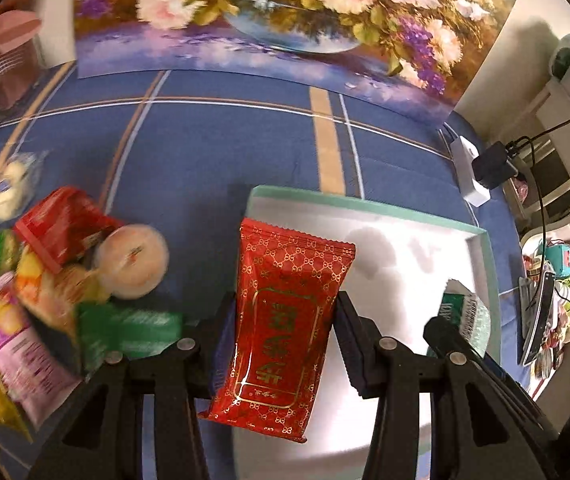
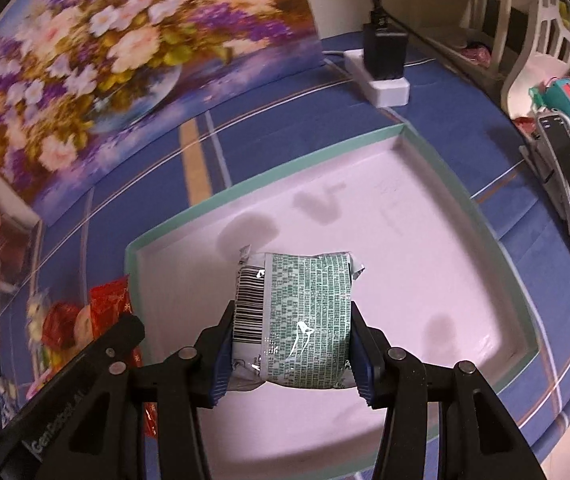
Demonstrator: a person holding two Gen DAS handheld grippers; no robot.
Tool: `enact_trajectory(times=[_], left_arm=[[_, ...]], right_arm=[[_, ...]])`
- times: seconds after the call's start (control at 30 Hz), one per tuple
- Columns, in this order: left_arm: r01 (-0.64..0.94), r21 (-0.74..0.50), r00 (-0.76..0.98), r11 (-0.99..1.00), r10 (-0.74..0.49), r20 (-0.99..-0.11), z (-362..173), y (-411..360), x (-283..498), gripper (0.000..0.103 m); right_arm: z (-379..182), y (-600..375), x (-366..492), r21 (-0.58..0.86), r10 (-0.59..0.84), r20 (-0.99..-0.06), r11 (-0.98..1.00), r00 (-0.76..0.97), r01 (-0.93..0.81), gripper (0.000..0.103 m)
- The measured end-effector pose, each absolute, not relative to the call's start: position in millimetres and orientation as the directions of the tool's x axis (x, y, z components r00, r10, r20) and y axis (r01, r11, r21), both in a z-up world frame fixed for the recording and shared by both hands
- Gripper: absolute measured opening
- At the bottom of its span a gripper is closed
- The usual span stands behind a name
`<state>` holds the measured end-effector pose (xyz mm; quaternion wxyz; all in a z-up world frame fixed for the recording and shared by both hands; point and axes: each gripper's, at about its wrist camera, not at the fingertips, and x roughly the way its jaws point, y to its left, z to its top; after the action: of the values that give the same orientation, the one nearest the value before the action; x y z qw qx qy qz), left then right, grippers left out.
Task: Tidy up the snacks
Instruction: 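Carry both snacks into the white tray and open both tools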
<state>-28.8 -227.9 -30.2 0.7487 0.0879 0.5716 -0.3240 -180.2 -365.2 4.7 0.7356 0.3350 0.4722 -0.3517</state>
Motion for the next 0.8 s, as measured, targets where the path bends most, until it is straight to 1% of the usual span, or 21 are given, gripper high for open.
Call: enact_trajectory(times=[0.23,0.5,0.63,0.7,0.8], left_arm=[[0.606,-0.239,0.119,0.759,-0.383,-0.916,-36.9,-263.5,-19.4,0.049],[0.614,-0.229,0.109,0.755,-0.368,-0.923,-37.6,-281.4,-16.5,0.049],[0.628,-0.196,0.127,0.753,-0.348,-0.929,-30.6,-282.1,-17.5,0.050],[0.617,-0.210,0.113,0.758,-0.350,-0.930,-26.9,-278.7,-15.9,0.051],[0.602,-0.227,0.107,0.766,-0.359,-0.927,-20.3,-270.1,-12.6,0.064]], right_arm=[[0.3,-390.6,-178.0,0.136,-0.249,-0.924,0.498,0.291,0.856,0.052],[-12.4,-400.9,-179.7,0.133,-0.235,-0.933,0.476,0.271,0.869,0.052],[-14.5,-400.5,-180.5,0.138,-0.223,-0.937,0.473,0.270,0.870,0.052],[-13.7,-399.2,-180.3,0.137,-0.221,-0.937,0.479,0.270,0.867,0.052],[-12.0,-398.3,-179.9,0.134,-0.218,-0.938,0.487,0.269,0.863,0.053]])
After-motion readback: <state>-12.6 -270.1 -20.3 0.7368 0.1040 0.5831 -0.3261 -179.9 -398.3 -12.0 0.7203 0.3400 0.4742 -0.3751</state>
